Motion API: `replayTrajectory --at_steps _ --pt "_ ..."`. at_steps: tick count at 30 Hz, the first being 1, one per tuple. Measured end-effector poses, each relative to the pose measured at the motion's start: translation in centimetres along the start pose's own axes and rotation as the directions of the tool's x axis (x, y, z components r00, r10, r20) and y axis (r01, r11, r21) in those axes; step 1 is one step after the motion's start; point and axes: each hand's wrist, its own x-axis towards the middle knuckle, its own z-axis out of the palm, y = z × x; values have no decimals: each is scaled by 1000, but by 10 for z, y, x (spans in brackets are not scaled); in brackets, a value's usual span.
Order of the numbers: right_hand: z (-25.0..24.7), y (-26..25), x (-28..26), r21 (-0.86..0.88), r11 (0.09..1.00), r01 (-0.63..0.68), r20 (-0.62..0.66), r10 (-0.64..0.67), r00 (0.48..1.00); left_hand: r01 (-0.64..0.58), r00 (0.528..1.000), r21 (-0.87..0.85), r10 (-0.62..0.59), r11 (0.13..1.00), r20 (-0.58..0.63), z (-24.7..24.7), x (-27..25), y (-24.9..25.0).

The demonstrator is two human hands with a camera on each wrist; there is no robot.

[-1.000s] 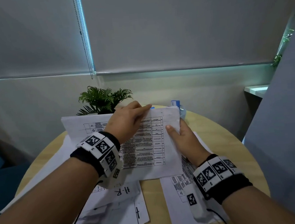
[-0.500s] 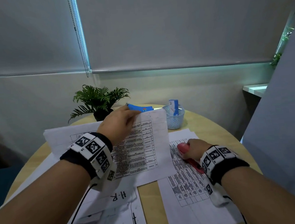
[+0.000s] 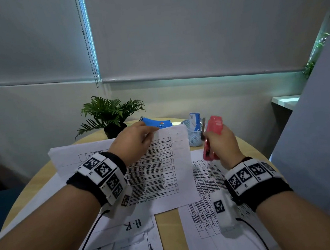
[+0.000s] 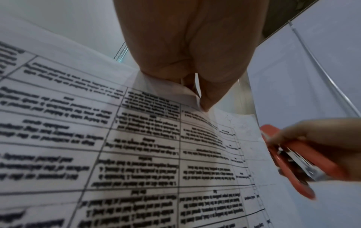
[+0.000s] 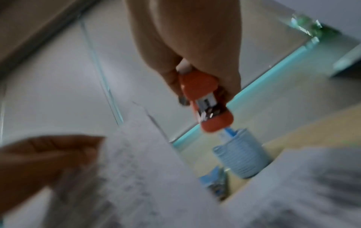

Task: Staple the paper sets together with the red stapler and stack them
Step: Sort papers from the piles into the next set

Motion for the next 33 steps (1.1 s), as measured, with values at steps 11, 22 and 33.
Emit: replayTrajectory --at_steps 11,22,33 --pt "30 -30 -49 490 836 246 -373 -53 926 -8 999 4 8 1000 -39 -5 -5 10" --pt "28 -43 -60 424 842 335 -465 -115 878 -138 988 -65 133 988 -78 -21 -24 30" --pt "34 -54 -58 510 823 249 -397 -32 917 -148 987 -81 142 986 -75 -32 -29 41"
